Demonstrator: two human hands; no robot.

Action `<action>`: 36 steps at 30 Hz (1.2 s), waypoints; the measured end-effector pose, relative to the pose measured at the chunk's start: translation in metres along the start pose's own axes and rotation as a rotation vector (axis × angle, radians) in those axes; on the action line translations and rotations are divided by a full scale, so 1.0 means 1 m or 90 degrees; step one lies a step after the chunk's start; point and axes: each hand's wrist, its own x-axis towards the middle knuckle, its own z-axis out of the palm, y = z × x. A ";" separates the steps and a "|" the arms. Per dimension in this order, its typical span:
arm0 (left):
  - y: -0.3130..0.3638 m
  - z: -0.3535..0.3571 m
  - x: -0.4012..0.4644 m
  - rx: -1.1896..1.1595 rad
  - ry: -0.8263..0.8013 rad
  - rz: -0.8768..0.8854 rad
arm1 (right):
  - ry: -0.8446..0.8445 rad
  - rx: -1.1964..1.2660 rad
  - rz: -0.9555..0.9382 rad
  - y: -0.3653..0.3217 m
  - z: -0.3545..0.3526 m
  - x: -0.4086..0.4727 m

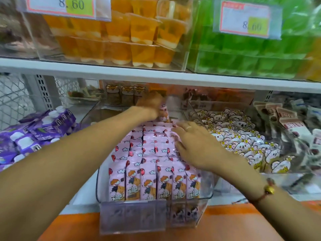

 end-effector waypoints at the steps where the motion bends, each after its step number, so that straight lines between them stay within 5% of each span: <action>1: 0.000 0.003 0.000 -0.007 0.006 0.002 | 0.026 0.009 0.015 -0.003 0.004 -0.013; 6: 0.004 0.020 0.000 -0.031 -0.049 0.021 | 0.189 0.012 0.000 -0.014 0.007 -0.053; 11: -0.004 0.024 -0.010 0.050 -0.222 0.047 | 0.153 0.039 -0.079 -0.025 0.007 -0.061; 18: 0.003 0.011 -0.007 0.029 -0.082 0.041 | 0.122 0.087 -0.066 -0.031 0.006 -0.069; 23: 0.001 0.019 -0.008 0.039 -0.179 0.065 | 0.129 0.110 -0.051 -0.030 0.009 -0.070; 27: 0.001 0.026 -0.008 0.019 -0.113 0.046 | 0.137 0.117 -0.043 -0.031 0.011 -0.068; 36: 0.019 0.007 -0.022 -0.535 0.170 -0.200 | 0.095 0.090 -0.060 -0.029 0.008 -0.066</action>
